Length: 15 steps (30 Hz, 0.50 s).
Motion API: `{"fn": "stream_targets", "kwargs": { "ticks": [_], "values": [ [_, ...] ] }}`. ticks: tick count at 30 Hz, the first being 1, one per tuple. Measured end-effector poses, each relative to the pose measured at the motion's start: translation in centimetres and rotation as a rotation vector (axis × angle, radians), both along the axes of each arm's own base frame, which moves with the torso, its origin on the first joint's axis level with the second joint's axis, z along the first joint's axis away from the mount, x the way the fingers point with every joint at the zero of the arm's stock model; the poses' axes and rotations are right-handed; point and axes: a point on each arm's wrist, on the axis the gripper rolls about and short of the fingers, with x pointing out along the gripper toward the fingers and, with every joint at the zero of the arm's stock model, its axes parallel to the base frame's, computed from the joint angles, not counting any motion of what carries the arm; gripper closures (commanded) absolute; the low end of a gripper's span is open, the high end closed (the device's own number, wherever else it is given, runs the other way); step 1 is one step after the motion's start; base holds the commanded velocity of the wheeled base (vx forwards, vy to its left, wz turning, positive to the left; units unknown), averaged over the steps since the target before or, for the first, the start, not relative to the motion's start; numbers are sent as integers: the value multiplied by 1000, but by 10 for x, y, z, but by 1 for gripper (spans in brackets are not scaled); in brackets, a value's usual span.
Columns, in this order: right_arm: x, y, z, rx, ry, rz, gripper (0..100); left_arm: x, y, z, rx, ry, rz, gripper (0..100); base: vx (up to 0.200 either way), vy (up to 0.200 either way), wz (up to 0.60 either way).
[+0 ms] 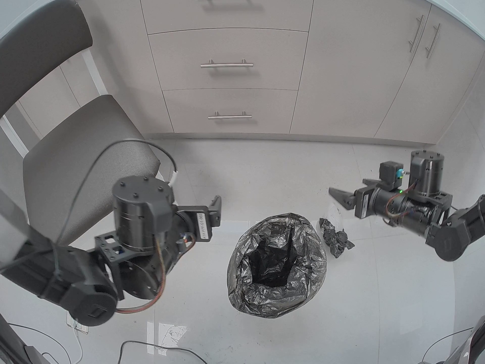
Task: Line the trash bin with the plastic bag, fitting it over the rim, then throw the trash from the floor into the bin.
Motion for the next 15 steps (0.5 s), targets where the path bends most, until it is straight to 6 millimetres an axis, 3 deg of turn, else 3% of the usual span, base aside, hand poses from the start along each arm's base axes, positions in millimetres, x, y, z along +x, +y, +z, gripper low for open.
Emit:
{"fn": "stream_targets", "kwargs": {
  "ticks": [8,15],
  "values": [
    [52,-37,27,85,-35,-152,0,-42,49,49,86,96,35,0,0,0,0],
    [120,-67,29,164,-35,-264,0,-91,117,84,131,133,157,0,0,0,0]
  ]
}}
